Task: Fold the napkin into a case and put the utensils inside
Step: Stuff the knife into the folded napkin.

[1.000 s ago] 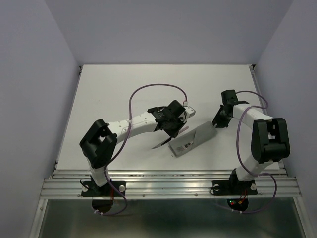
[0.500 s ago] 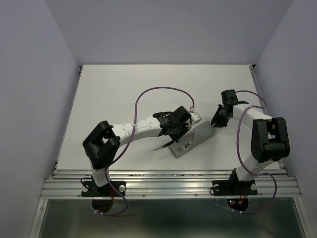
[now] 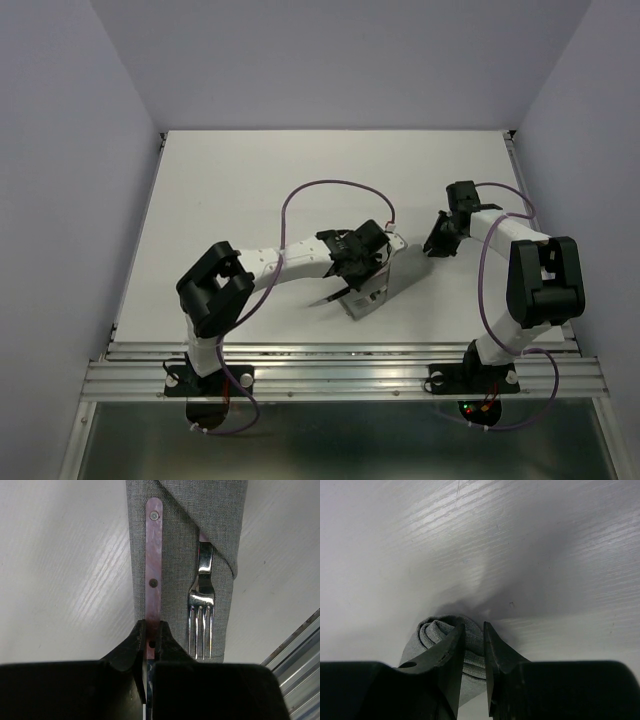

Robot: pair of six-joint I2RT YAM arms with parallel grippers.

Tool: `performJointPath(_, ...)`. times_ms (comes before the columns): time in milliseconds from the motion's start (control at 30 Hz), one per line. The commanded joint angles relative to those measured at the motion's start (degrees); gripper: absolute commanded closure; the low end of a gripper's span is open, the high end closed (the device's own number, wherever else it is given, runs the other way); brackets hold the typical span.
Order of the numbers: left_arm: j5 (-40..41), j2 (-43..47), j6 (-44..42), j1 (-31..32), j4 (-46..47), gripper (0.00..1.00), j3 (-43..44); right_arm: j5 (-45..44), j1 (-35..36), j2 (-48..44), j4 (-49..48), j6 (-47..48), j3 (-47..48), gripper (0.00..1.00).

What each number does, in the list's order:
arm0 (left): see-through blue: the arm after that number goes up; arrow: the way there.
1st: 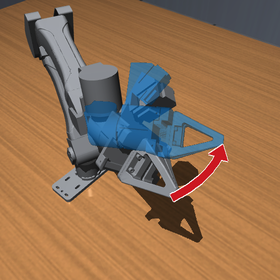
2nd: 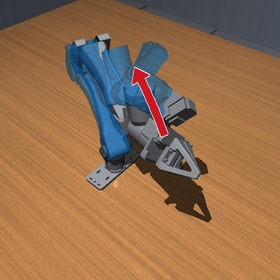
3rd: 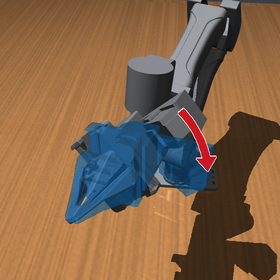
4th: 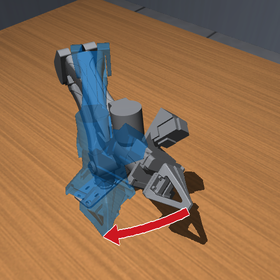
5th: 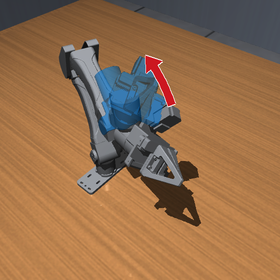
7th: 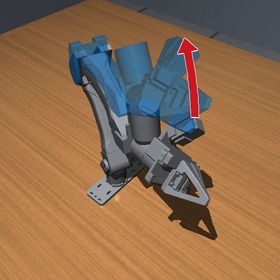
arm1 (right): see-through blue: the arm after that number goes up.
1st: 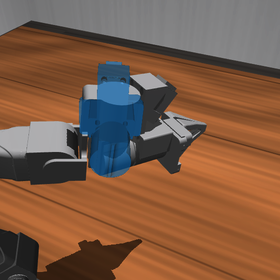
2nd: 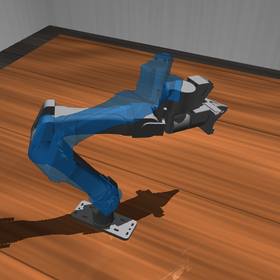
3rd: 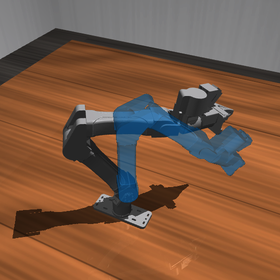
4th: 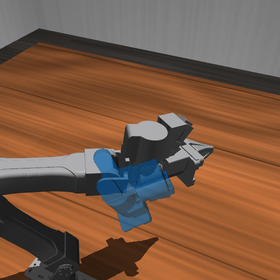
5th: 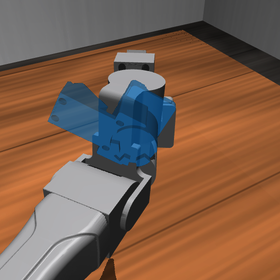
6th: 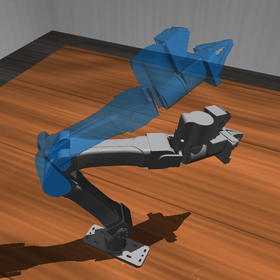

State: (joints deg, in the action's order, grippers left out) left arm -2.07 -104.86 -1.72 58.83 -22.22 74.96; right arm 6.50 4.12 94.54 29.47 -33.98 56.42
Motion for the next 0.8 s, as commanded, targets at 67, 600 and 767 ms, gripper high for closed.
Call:
performJointPath(67,-1.01,-0.96,-0.48,0.50,1.12,1.00,2.03,1.58,-0.34,-0.59,-1.00,1.02,0.18,0.73)
performJointPath(600,-3.11,-5.62,-0.83,0.67,0.77,1.00,7.13,2.20,-0.34,-2.17,-1.79,0.31,-2.72,0.73)
performJointPath(767,-4.00,-7.37,-0.66,0.67,0.60,1.00,10.11,2.11,-0.34,-2.61,-1.70,0.23,-3.16,0.73)
